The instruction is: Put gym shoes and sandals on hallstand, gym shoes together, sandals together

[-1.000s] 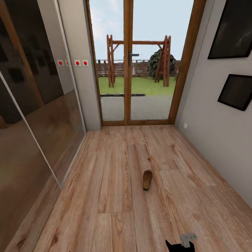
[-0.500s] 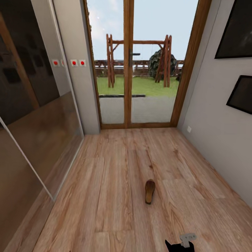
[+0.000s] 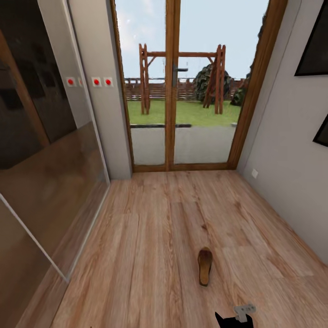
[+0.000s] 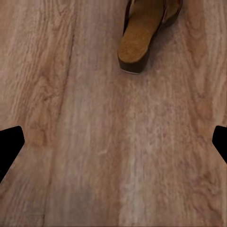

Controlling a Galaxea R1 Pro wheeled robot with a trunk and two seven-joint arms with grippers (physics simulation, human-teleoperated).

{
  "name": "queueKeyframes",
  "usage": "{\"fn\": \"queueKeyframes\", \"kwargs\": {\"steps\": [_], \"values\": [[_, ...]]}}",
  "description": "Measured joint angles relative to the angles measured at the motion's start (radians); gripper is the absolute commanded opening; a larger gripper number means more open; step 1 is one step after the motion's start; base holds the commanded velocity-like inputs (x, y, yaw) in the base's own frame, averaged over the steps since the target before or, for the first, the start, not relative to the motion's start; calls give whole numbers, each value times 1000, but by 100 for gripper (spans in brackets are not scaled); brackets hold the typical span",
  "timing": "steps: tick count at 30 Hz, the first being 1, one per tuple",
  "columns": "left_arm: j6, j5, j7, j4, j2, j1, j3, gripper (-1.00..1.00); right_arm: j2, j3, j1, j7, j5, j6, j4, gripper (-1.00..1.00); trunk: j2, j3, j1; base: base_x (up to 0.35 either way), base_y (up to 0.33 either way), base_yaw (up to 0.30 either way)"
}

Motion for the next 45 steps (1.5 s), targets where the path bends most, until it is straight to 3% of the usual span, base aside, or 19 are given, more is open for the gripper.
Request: {"fn": "queueKeyframes", "kwargs": {"steps": [10, 45], "values": [[0, -1, 0, 0, 0, 0, 0, 100, 0, 0, 0, -1, 0, 0, 0, 100, 0, 0, 0, 151, 119, 0], [0, -3, 0, 0, 0, 0, 0, 100, 0, 0, -1, -2, 0, 0, 0, 100, 0, 0, 0, 19, 14, 0]]}}
